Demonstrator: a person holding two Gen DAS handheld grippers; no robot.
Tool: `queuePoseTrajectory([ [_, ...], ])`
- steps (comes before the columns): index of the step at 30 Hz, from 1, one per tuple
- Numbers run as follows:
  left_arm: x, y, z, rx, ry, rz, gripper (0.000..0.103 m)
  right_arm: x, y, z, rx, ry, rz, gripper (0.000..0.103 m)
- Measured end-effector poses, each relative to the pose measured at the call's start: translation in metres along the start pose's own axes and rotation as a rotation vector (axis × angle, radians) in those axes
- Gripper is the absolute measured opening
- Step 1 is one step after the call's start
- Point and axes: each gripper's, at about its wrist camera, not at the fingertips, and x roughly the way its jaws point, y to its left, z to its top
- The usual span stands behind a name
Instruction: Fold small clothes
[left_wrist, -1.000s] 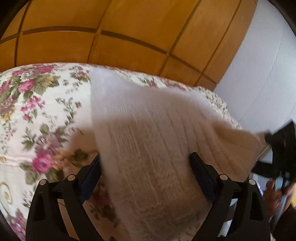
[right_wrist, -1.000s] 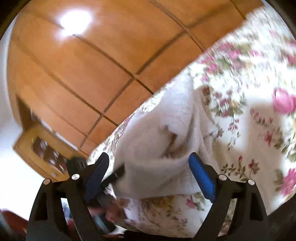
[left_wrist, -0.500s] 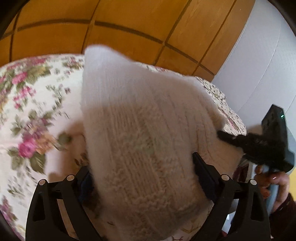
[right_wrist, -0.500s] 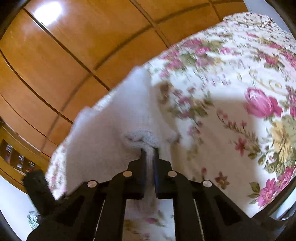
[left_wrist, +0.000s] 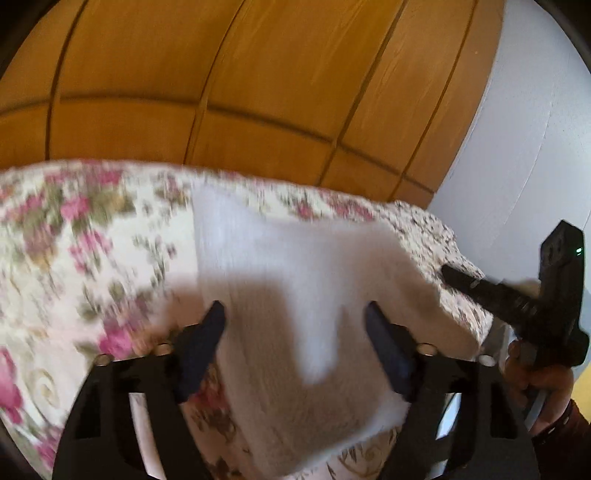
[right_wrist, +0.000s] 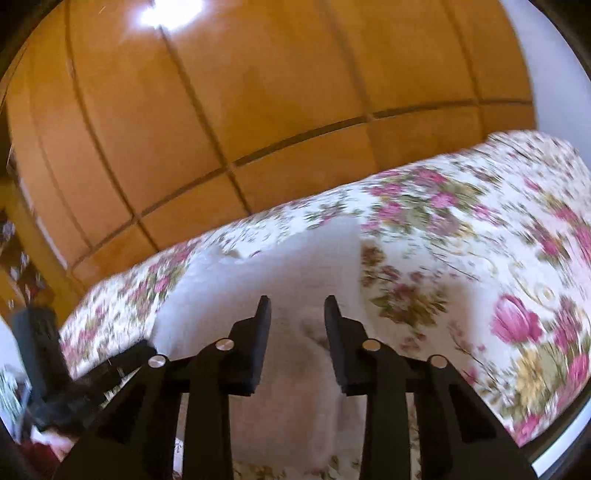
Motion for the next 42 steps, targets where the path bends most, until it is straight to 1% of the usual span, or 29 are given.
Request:
queuePoseTrajectory([
  [1, 0.002, -0.004, 0.004, 0.022, 0.005, 0.004, 0.065, 0.009, 0.005, 0.0, -0.023, 0.02, -0.006, 0.021],
  [3, 0.008, -0.009, 0.012, 0.061, 0.019, 0.018, 0.065, 0.025, 0.01, -0.001, -0.047, 0.048, -0.019, 0.02],
  [5, 0.023, -0.015, 0.017, 0.107, 0.056, 0.029, 0.065, 0.037, 0.009, -0.003, -0.052, 0.071, -0.052, 0.016],
  [6, 0.027, -0.016, 0.018, 0.134, 0.067, 0.046, 0.065, 0.046, 0.005, -0.005, -0.059, 0.089, -0.106, 0.015],
  [7, 0.034, -0.019, 0.017, 0.172, 0.072, 0.07, 0.065, 0.048, 0.001, -0.009, -0.054, 0.106, -0.132, 0.011],
  [8, 0.042, -0.022, 0.014, 0.205, 0.083, 0.089, 0.065, 0.05, -0.004, -0.012, -0.039, 0.121, -0.137, 0.009],
  [9, 0.05, -0.024, 0.01, 0.238, 0.094, 0.107, 0.065, 0.054, -0.013, -0.016, -0.005, 0.134, -0.126, 0.009],
  [11, 0.055, -0.023, 0.003, 0.268, 0.08, 0.12, 0.065, 0.054, -0.024, -0.021, 0.053, 0.127, -0.085, 0.009],
  [13, 0.053, -0.019, -0.001, 0.254, 0.067, 0.109, 0.065, 0.053, -0.022, -0.023, 0.036, 0.12, -0.086, 0.009],
  [16, 0.051, -0.012, 0.001, 0.208, 0.078, 0.084, 0.065, 0.052, -0.015, -0.029, -0.016, 0.102, -0.1, 0.009],
  [21, 0.047, -0.014, 0.001, 0.2, 0.078, 0.083, 0.066, 0.051, -0.014, -0.032, 0.0, 0.081, -0.092, 0.009],
  [26, 0.041, -0.012, 0.004, 0.159, 0.073, 0.067, 0.066, 0.049, -0.016, -0.033, 0.005, 0.07, -0.079, 0.009],
  [29, 0.029, -0.005, 0.011, 0.087, 0.044, 0.03, 0.066, 0.048, -0.016, -0.032, 0.001, 0.073, -0.078, 0.009],
  [31, 0.023, 0.007, 0.017, 0.014, 0.024, 0.044, 0.069, 0.048, -0.017, -0.032, 0.008, 0.074, -0.073, 0.009],
  [32, 0.021, 0.014, 0.019, -0.021, 0.021, 0.05, 0.073, 0.047, -0.018, -0.032, 0.014, 0.075, -0.071, 0.009],
  [34, 0.022, 0.028, 0.02, -0.077, 0.036, 0.063, 0.073, 0.047, -0.018, -0.032, 0.019, 0.076, -0.068, 0.009],
  [36, 0.026, 0.035, 0.018, -0.092, 0.065, 0.069, 0.073, 0.047, -0.018, -0.032, 0.023, 0.077, -0.068, 0.01],
  [38, 0.029, 0.037, 0.013, -0.099, 0.087, 0.054, 0.076, 0.046, -0.019, -0.031, 0.03, 0.079, -0.064, 0.011],
  [39, 0.029, 0.038, 0.011, -0.106, 0.092, 0.045, 0.081, 0.045, -0.019, -0.03, 0.034, 0.079, -0.061, 0.011],
  [40, 0.03, 0.039, 0.009, -0.112, 0.099, 0.037, 0.083, 0.044, -0.019, -0.03, 0.037, 0.079, -0.059, 0.012],
  [42, 0.034, 0.04, 0.006, -0.135, 0.124, -0.004, 0.083, 0.042, -0.019, -0.028, 0.04, 0.078, -0.048, 0.017],
])
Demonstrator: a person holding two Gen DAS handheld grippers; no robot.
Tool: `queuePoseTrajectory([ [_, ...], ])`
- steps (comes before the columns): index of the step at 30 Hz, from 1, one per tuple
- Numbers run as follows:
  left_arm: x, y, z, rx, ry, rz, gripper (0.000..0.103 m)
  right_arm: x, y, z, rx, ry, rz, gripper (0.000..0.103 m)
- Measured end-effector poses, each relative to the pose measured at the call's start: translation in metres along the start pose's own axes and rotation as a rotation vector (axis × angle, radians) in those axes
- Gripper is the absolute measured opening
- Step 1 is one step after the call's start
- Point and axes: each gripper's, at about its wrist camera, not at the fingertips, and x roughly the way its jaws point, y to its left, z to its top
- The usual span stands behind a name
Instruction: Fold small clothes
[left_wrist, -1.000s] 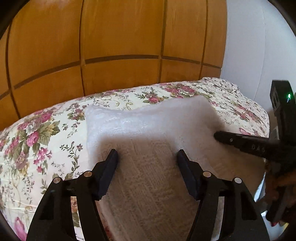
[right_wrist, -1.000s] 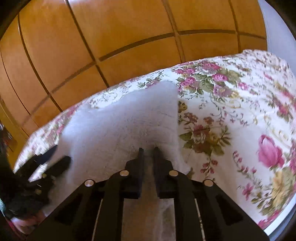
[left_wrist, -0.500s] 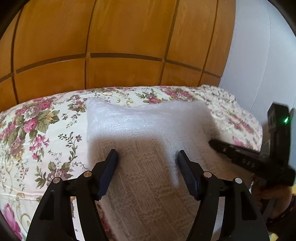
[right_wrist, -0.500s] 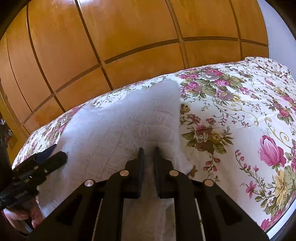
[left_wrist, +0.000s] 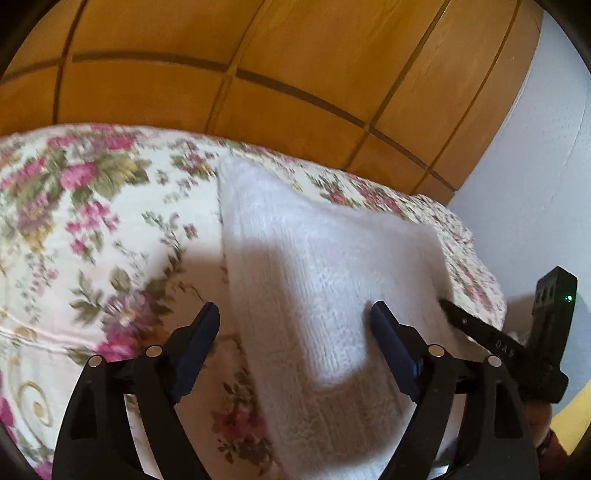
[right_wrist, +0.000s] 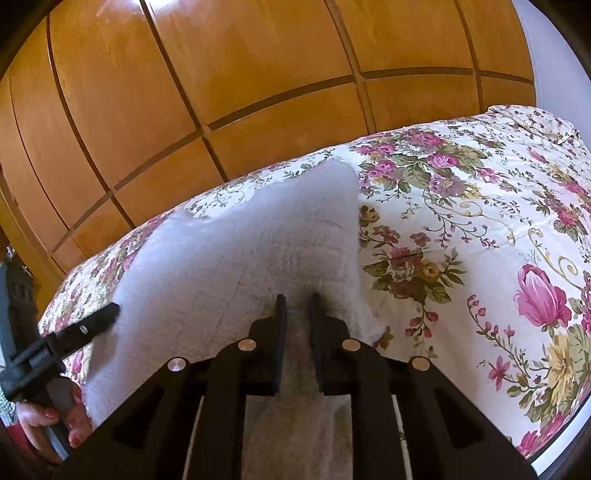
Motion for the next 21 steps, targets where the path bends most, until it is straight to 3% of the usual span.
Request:
queuePoseTrajectory([
  [2, 0.002, 0.003, 0.0, -0.02, 0.019, -0.029, 0.084, -0.003, 0.001, 0.001, -0.006, -0.003, 0.023, 0.034],
  [7, 0.007, 0.011, 0.001, -0.065, 0.066, -0.077, 0.09, -0.013, 0.004, 0.006, -0.004, -0.025, 0.04, 0.055],
  [12, 0.015, 0.017, 0.004, -0.11, 0.112, -0.13, 0.093, -0.011, -0.003, 0.011, 0.02, -0.01, 0.033, 0.057],
  [14, 0.017, 0.018, 0.005, -0.117, 0.124, -0.144, 0.093, -0.011, -0.006, 0.014, 0.029, -0.005, 0.004, 0.07],
  [16, 0.018, 0.019, 0.006, -0.12, 0.132, -0.15, 0.093, -0.008, -0.013, 0.014, 0.044, 0.022, -0.012, 0.071],
  [21, 0.027, 0.024, 0.005, -0.136, 0.184, -0.193, 0.097, 0.01, -0.035, 0.013, 0.136, 0.127, 0.084, 0.071],
])
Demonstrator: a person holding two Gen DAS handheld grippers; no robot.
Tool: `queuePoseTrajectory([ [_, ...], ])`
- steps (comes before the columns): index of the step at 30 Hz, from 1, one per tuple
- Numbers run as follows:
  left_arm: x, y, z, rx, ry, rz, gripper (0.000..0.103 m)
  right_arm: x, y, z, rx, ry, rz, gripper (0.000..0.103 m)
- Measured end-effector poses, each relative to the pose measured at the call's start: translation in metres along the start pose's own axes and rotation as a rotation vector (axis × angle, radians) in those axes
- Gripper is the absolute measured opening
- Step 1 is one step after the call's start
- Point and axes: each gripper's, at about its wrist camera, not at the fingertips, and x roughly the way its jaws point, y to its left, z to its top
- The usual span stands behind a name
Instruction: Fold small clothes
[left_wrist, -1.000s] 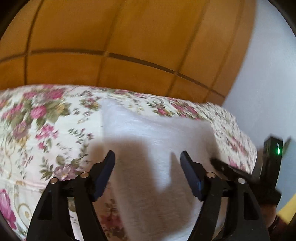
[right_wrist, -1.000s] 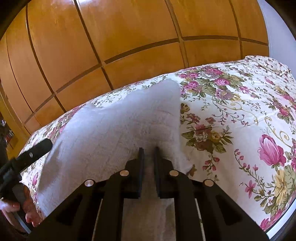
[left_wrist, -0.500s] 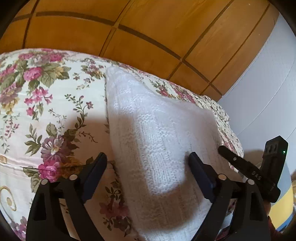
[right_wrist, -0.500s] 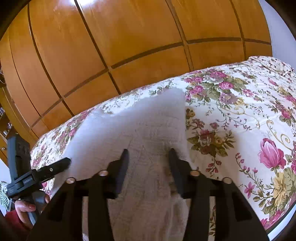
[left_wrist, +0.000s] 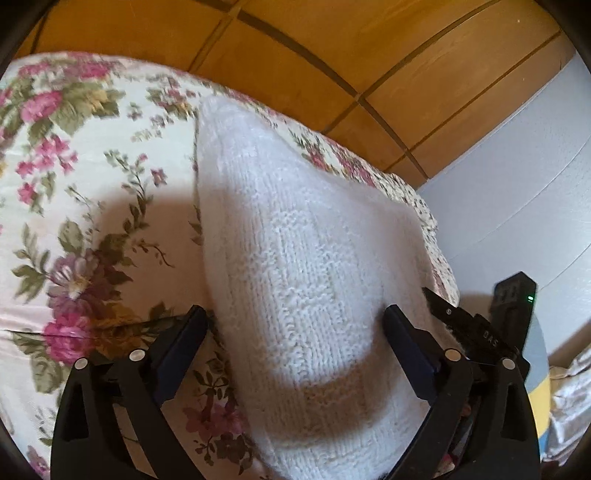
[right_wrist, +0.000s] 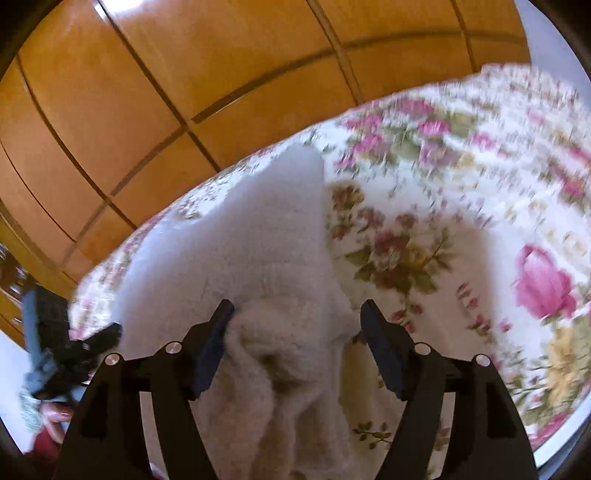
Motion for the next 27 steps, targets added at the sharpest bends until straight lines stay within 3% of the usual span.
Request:
queuePoseTrajectory([
  [3, 0.006, 0.001, 0.001, 0.001, 0.031, -0.032, 0.098, 0.008, -0.009, 0.004, 0.046, 0.036, 0.059, 0.073],
  [9, 0.026, -0.017, 0.0, 0.13, 0.092, -0.041, 0.098, 0.028, -0.023, 0.014, 0.112, 0.102, 0.131, 0.077],
  [12, 0.03, -0.017, 0.002, 0.114, 0.092, -0.057, 0.098, 0.034, -0.029, 0.015, 0.151, 0.1, 0.171, 0.077],
  [16, 0.034, -0.019, 0.003, 0.128, 0.096, -0.058, 0.097, 0.034, -0.024, 0.014, 0.126, 0.081, 0.163, 0.077],
  [20, 0.032, -0.027, 0.005, 0.157, 0.087, -0.042, 0.077, 0.028, -0.014, 0.01, 0.081, 0.067, 0.165, 0.055],
  [24, 0.019, -0.038, 0.006, 0.205, 0.037, -0.023, 0.061, 0.019, 0.004, 0.009, 0.011, 0.031, 0.13, 0.045],
  [27, 0.011, -0.047, 0.008, 0.254, 0.002, -0.007, 0.057, 0.008, 0.019, 0.009, -0.048, -0.003, 0.123, 0.04],
])
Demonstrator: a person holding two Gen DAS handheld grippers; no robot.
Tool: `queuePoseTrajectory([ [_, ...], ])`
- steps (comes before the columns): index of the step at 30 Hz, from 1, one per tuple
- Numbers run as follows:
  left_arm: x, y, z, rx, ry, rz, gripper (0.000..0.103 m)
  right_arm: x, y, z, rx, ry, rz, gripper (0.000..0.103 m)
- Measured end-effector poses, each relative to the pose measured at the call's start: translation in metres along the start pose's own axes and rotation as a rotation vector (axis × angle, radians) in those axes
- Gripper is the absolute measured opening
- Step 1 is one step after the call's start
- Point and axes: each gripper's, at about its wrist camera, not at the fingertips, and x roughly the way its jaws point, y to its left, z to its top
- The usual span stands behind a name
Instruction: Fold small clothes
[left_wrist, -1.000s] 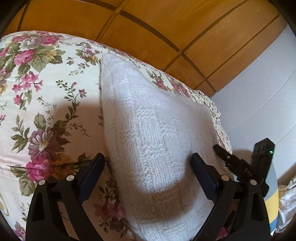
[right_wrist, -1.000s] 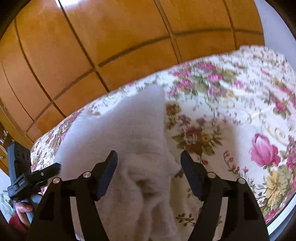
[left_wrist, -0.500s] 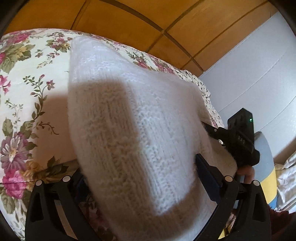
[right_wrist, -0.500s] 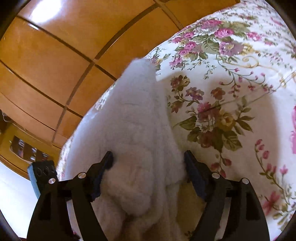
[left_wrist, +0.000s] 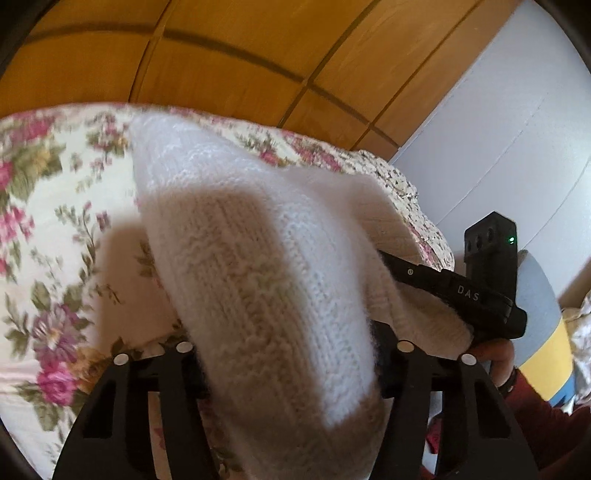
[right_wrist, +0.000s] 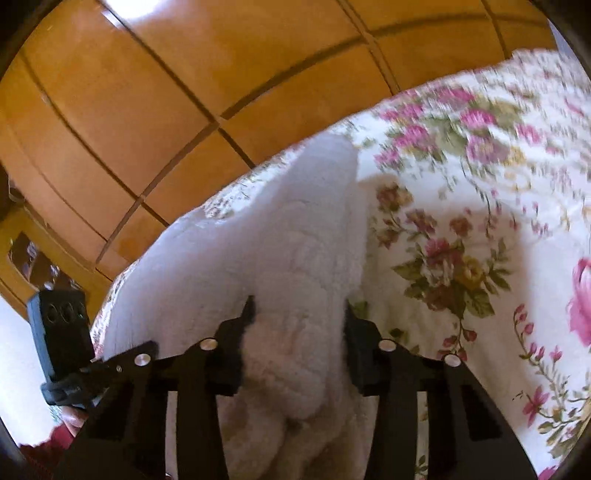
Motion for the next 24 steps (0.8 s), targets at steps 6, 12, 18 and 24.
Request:
queuePoseTrajectory([
  [6, -0.016, -0.015, 0.013, 0.127, -0.071, 0.06, 0.056, -0.005, 0.026, 0.01, -0.078, -0.067, 0.005, 0.037],
  [12, -0.024, -0.008, 0.043, 0.196, -0.121, 0.092, 0.056, 0.0, 0.033, 0.036, -0.096, -0.155, 0.023, 0.037],
  [18, 0.006, 0.01, 0.096, 0.21, -0.142, 0.13, 0.056, 0.024, 0.033, 0.089, -0.124, -0.212, -0.041, 0.036],
  [24, 0.051, 0.027, 0.141, 0.217, -0.13, 0.167, 0.056, 0.053, 0.022, 0.132, -0.161, -0.242, -0.116, 0.024],
])
